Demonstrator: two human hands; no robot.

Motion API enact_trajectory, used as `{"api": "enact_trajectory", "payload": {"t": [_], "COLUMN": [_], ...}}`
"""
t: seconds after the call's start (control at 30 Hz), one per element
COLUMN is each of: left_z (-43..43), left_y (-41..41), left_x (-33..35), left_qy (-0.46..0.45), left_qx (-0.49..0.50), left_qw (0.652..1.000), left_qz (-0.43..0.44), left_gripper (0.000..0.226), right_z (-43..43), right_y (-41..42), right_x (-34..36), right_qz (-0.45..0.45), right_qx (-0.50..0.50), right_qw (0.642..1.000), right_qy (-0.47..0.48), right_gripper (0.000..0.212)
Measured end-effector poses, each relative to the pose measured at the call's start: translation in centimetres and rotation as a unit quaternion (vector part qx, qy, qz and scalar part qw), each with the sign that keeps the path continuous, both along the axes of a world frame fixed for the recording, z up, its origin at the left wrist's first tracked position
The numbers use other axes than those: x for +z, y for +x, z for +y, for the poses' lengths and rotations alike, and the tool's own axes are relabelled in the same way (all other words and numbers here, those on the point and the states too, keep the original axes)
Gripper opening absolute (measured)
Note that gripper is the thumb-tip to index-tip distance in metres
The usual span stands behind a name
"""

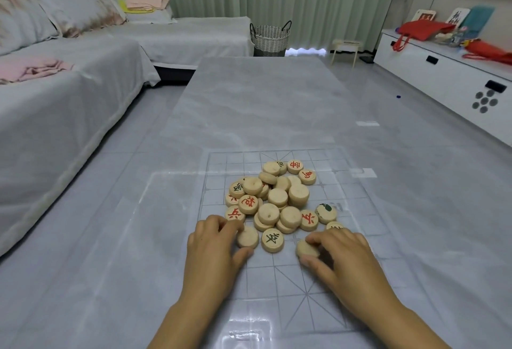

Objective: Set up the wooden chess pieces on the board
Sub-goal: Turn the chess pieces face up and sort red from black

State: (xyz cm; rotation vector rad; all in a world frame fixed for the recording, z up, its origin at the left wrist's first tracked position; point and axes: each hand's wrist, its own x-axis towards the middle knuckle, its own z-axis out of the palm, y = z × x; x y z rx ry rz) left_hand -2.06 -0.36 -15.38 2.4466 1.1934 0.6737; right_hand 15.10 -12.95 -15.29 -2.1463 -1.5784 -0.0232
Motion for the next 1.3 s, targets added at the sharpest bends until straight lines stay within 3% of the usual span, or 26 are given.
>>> {"api": "enact_trajectory", "payload": {"t": [0.13, 0.27, 0.37, 0.47, 0.63, 0.77, 0.87, 1.0, 1.07, 1.3], "left_z": [0.1, 0.1, 0.0, 0.1, 0.3, 0.5, 1.0, 1.0, 0.8, 0.5], "left_y": [0.0, 0.0, 0.1, 0.0, -0.6, -1.3, -1.8, -1.8, -1.7, -1.6], "left_x": [0.0, -0.3, -0.3, -0.2, 0.1, 0.9, 1.2, 1.2, 1.1, 1.3], "left_qy": [-0.006, -0.007, -0.010, -0.001, 0.000, -0.065, -0.150, -0.221, -0.236, -0.145], "left_qx": [-0.002, -0.016, -0.019, -0.028, -0.040, -0.044, -0.028, -0.024, -0.024, -0.029], "left_qw": [1.000, 1.000, 1.000, 1.000, 0.999, 0.997, 0.987, 0.974, 0.971, 0.989], "left_qz": [0.001, -0.012, -0.009, -0.005, -0.014, -0.017, -0.057, -0.036, -0.035, 0.007], "left_gripper": [0.040, 0.047, 0.041, 0.039, 0.033, 0.060, 0.028, 0.033, 0.025, 0.010], "right_z": [-0.3, -0.2, -0.1, 0.1, -0.1, -0.8, -0.9, -0.6, -0.6, -0.4], "right_y": [-0.3, -1.0, -0.9, -0.7, -1.0, -1.4, -1.6, -1.5, -1.4, -1.3], "right_x": [0.4, 0.1, 0.2, 0.4, 0.5, 0.3, 0.3, 0.0, -0.1, 0.5], "right_qz": [0.044, 0.090, 0.147, 0.166, 0.088, 0.098, 0.072, 0.081, 0.096, 0.129], "right_qx": [0.021, 0.022, -0.001, -0.038, -0.054, -0.031, -0.023, -0.030, -0.036, -0.041], "right_qw": [0.999, 0.996, 0.989, 0.985, 0.994, 0.993, 0.994, 0.993, 0.992, 0.989], "right_qy": [0.003, -0.014, -0.005, -0.010, -0.040, -0.055, -0.084, -0.083, -0.080, -0.052], "right_gripper": [0.024, 0.047, 0.020, 0.007, 0.022, 0.037, 0.049, 0.048, 0.046, 0.044]}}
